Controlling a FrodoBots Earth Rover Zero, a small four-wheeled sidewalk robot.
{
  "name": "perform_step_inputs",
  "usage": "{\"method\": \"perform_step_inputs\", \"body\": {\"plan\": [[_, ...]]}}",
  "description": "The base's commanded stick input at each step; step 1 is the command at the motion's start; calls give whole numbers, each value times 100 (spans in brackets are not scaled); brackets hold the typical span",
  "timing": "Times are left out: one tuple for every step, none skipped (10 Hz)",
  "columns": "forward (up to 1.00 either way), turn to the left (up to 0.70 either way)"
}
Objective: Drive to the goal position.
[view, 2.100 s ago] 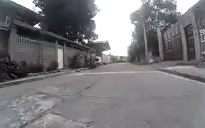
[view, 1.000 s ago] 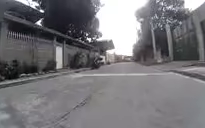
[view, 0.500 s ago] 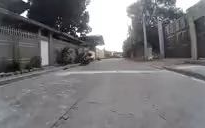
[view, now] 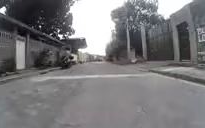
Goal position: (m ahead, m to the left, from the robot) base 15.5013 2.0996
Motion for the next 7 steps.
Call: {"method": "perform_step_inputs", "body": {"plan": [[100, -39], [100, -39], [100, -39], [100, -39], [100, -39], [100, -39], [100, -39]]}}
